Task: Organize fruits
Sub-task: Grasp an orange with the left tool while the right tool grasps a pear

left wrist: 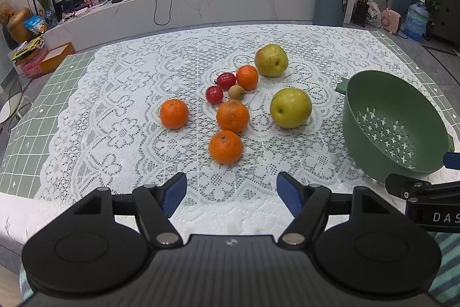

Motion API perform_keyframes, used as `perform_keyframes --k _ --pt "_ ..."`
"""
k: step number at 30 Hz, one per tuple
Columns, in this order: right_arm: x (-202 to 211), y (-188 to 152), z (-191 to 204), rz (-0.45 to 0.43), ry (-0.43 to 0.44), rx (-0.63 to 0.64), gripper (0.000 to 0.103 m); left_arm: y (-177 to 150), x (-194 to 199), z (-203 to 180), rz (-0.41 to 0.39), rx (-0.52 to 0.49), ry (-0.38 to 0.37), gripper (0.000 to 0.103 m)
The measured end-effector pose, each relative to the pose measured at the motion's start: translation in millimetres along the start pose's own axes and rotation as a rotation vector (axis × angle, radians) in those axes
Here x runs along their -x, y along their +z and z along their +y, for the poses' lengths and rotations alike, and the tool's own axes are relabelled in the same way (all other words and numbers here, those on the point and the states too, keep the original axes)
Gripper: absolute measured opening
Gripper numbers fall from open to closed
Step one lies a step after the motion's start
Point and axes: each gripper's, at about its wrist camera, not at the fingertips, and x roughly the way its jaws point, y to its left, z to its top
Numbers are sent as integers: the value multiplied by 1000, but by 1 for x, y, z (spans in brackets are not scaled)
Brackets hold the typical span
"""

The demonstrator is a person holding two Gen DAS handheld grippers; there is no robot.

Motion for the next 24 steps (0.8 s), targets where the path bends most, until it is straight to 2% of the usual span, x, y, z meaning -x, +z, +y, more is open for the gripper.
perform_keyframes --k 5,9,11,15,17,18,21,24 --pt "4 3 3 -48 31 18 98 1 0 1 -2 1 -18 83" --pt "4 9 10 -113 96 70 89 5 -2 4 -10 -8 -55 66" --pt "3 13 16 -148 139 109 80 9 -5 9 -15 2 -77 57" --pt "-3 20 31 -218 196 196 75 16 -16 18 -13 33 -129 42" --pt "-11 24 41 -238 212 258 66 19 -25 22 11 42 -142 41" --pt "-15 27 46 -241 221 277 65 20 -31 23 31 44 -143 41" --pt "-33 35 56 -243 227 324 65 24 -49 28 72 31 -155 41" --pt "-54 42 67 -240 178 383 65 28 -65 32 93 47 -144 44"
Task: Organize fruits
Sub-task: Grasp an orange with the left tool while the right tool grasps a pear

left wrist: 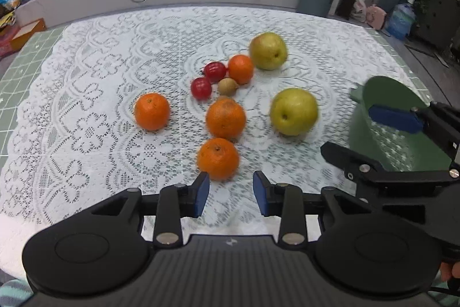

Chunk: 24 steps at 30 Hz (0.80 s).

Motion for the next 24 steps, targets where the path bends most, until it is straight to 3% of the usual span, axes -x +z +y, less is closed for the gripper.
perform_keyframes --k 10,24 --pt "-59 9 12 96 -70 160 68 13 -42 14 81 27 2 54" --pt "-98 16 23 218 -63 310 69 27 -75 24 175 65 -74 57"
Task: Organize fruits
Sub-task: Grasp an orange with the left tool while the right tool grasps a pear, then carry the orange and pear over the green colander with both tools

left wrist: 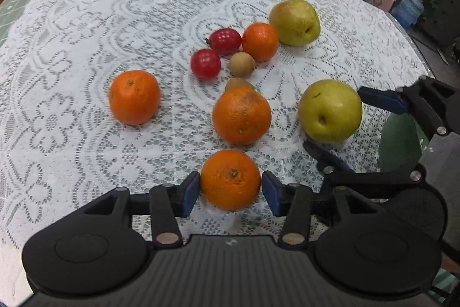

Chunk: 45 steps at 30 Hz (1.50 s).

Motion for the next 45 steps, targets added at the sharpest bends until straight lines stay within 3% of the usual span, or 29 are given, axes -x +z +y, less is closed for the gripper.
perform_keyframes --k 9,12,22,35,45 --pt "-10 6 9 33 -50 57 70 2 -3 -1 13 -17 11 57" --pt "-11 5 12 24 -85 79 62 4 -4 0 12 -6 10 54" --pt "-1 3 6 -13 -39 29 62 2 0 2 0 37 -11 51" --pt "54 -2 -16 -153 22 -127 62 -2 58 0 -110 89 -39 51" --pt "119 -29 -55 -272 27 -306 62 7 106 -36 -218 23 -74 51"
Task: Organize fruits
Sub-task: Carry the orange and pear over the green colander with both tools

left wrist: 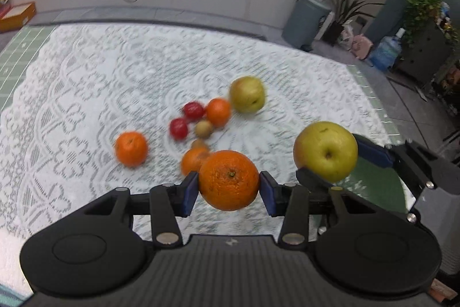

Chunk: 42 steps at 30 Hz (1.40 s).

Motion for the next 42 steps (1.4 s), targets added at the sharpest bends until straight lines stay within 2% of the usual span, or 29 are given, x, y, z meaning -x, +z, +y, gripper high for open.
perform_keyframes --k 9,14,20,32,42 --pt "46 -22 -52 -3 -48 -137 62 4 -5 -60 8 -127 -76 51" --pt "56 -43 -85 55 -49 -190 62 1 -21 -104 53 -235 -124 51" --pt "47 -68 -107 167 -26 -191 62 -10 -47 -148 135 -354 -165 51" --pt "17 -94 -118 328 60 -115 62 -31 -92 -188 267 -585 -105 51" --pt "0 -106 -121 404 82 -68 62 -42 -121 -203 336 -700 -30 51"
